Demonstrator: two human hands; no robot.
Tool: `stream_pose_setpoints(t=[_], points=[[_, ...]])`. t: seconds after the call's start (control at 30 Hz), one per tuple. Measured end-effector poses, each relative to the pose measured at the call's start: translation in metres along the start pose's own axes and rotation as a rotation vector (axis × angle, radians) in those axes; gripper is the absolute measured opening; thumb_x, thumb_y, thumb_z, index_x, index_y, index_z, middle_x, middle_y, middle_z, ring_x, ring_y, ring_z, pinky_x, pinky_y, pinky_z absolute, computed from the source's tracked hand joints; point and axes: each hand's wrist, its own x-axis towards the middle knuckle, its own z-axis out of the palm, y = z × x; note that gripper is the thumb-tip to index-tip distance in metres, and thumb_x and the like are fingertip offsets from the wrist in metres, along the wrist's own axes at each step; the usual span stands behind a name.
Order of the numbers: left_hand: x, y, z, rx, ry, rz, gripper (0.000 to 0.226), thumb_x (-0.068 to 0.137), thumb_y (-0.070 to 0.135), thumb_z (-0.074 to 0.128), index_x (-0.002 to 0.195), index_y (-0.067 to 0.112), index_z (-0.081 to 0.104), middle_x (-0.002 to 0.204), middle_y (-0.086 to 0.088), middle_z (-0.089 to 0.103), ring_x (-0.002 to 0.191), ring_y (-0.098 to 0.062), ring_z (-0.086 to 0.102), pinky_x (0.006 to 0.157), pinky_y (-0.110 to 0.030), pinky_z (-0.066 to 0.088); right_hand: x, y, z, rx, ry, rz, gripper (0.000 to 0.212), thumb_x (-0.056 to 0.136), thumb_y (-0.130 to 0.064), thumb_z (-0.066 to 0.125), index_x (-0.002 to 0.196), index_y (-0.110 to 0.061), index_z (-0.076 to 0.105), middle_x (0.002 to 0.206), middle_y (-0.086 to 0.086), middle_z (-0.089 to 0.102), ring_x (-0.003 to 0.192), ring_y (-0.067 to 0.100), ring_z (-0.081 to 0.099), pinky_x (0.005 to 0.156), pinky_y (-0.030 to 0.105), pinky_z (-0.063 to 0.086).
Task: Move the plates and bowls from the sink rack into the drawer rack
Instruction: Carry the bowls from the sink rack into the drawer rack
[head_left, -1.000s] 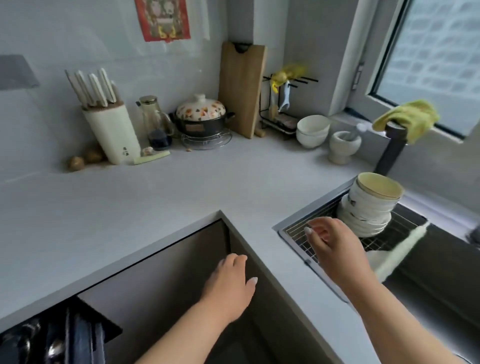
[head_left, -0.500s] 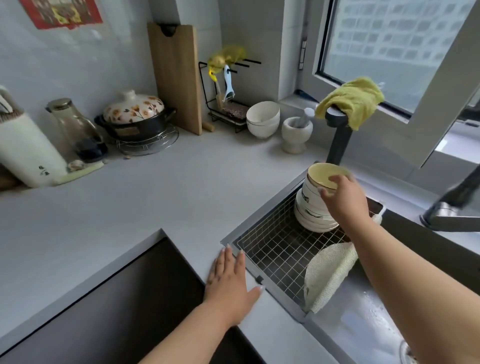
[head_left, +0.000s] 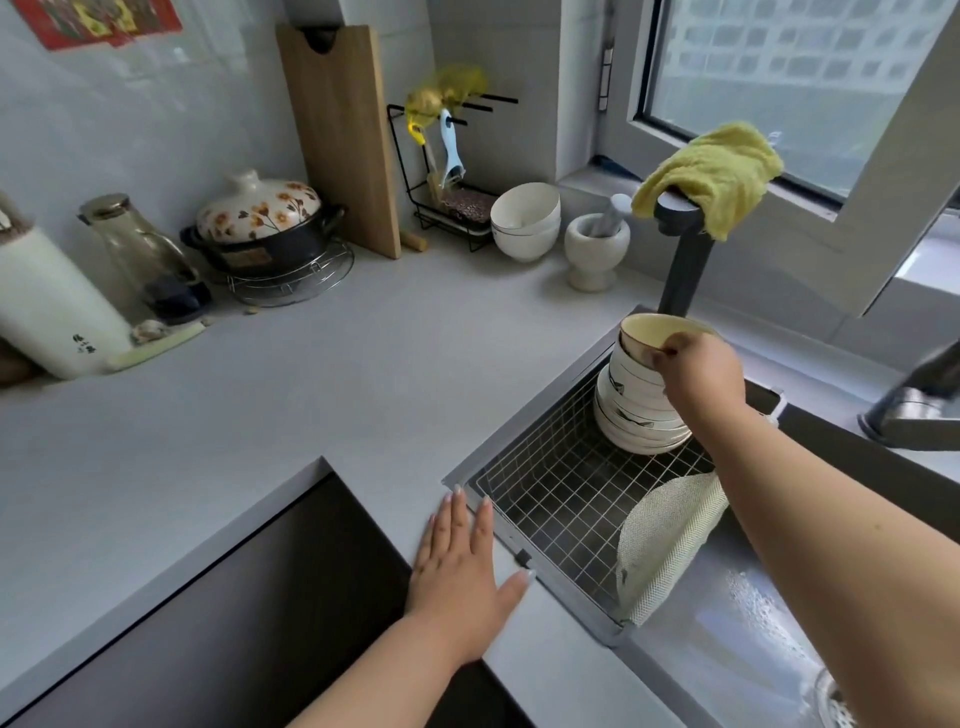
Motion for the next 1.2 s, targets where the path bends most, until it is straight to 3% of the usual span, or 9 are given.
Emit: stream_pose_setpoints(t=[0.2, 0.33, 0.5, 0.57, 0.7, 0.83, 1.0, 1.13, 1.2], points=[[-0.001, -0.001, -0.001, -0.028, -0.005, 0.013, 0.085, 0.092, 0.07, 0.014, 0.142, 0.02, -0.033, 0.145, -0.012, -0.042, 0.135, -0.024, -0.04, 0.115, -0.039, -0.019, -0.01, -0.004, -0.009, 0.137, 0.183, -0.155, 0.029, 0.092, -0.031, 0.057, 0.087, -0.004, 0.067, 0.09, 0.014, 0.063, 0.074, 0.037, 0.063, 0.07, 0.04, 0.052], [-0.003, -0.009, -0.005, -0.093, -0.009, 0.039, 0.089, 0.091, 0.07, 0.023, 0.144, 0.022, -0.031, 0.148, -0.007, -0.04, 0.136, -0.021, -0.037, 0.112, -0.036, -0.018, -0.034, -0.017, -0.019, 0.184, 0.288, -0.245, 0.025, 0.091, -0.028, 0.06, 0.087, -0.005, 0.067, 0.089, 0.008, 0.061, 0.069, 0.033, 0.062, 0.067, 0.036, 0.048], [-0.013, -0.025, -0.016, -0.62, 0.065, 0.014, 0.086, 0.093, 0.062, 0.038, 0.154, 0.024, -0.009, 0.161, 0.006, -0.014, 0.147, -0.01, -0.014, 0.12, -0.034, -0.001, -0.093, -0.047, -0.024, 0.275, 0.293, -0.348, 0.021, 0.089, -0.027, 0.064, 0.084, -0.007, 0.067, 0.088, 0.001, 0.06, 0.07, 0.024, 0.06, 0.061, 0.03, 0.049], [-0.023, -0.034, -0.025, -0.909, 0.164, -0.031, 0.077, 0.095, 0.056, 0.043, 0.155, 0.025, 0.006, 0.162, 0.007, 0.004, 0.148, -0.01, 0.002, 0.12, -0.032, 0.01, -0.121, -0.066, -0.024, 0.343, 0.234, -0.417, 0.017, 0.085, -0.024, 0.068, 0.084, -0.007, 0.069, 0.087, 0.001, 0.063, 0.071, 0.02, 0.059, 0.059, 0.024, 0.049], [-0.051, -0.06, -0.044, -1.576, 0.307, -0.201, 0.056, 0.094, 0.047, 0.052, 0.144, 0.025, 0.041, 0.146, -0.002, 0.045, 0.129, -0.017, 0.047, 0.109, -0.033, 0.037, -0.179, -0.107, -0.013, 0.462, 0.07, -0.563, 0.026, 0.077, -0.037, 0.068, 0.082, -0.012, 0.072, 0.082, -0.007, 0.064, 0.066, 0.017, 0.064, 0.054, 0.039, 0.057], [-0.102, -0.103, -0.057, -2.221, 0.289, -0.323, 0.052, 0.092, 0.05, 0.053, 0.126, 0.01, 0.056, 0.112, -0.021, 0.064, 0.096, -0.032, 0.067, 0.079, -0.045, 0.058, -0.237, -0.15, 0.009, 0.453, -0.047, -0.77, 0.02, 0.073, -0.032, 0.08, 0.074, -0.014, 0.07, 0.072, -0.01, 0.06, 0.056, 0.01, 0.059, 0.05, 0.031, 0.052], [-0.184, -0.158, -0.039, -2.271, 0.267, -0.337, 0.047, 0.091, 0.052, 0.052, 0.115, 0.013, 0.063, 0.1, -0.018, 0.069, 0.084, -0.031, 0.068, 0.071, -0.045, 0.058, -0.313, -0.205, 0.035, 0.481, -0.269, -0.939, 0.032, 0.073, -0.048, 0.072, 0.067, -0.017, 0.065, 0.068, -0.017, 0.051, 0.059, 0.005, 0.051, 0.049, 0.006, 0.033], [-0.25, -0.205, -0.01, -2.314, 0.445, -0.487, 0.034, 0.092, 0.03, 0.051, 0.117, 0.009, 0.058, 0.102, -0.021, 0.065, 0.086, -0.034, 0.065, 0.061, -0.042, 0.057, -0.377, -0.252, 0.048, 0.604, -0.499, -0.952, 0.022, 0.076, -0.039, 0.074, 0.08, -0.018, 0.071, 0.088, -0.021, 0.056, 0.078, -0.002, 0.057, 0.06, 0.007, 0.042], [-0.282, -0.231, 0.006, -2.364, 0.567, -0.545, 0.037, 0.091, 0.028, 0.05, 0.121, 0.007, 0.056, 0.107, -0.023, 0.063, 0.088, -0.036, 0.064, 0.058, -0.043, 0.056, -0.41, -0.275, 0.056, 0.664, -0.533, -0.892, 0.017, 0.08, -0.036, 0.07, 0.09, -0.023, 0.07, 0.099, -0.018, 0.055, 0.075, 0.004, 0.057, 0.062, 0.009, 0.042]])
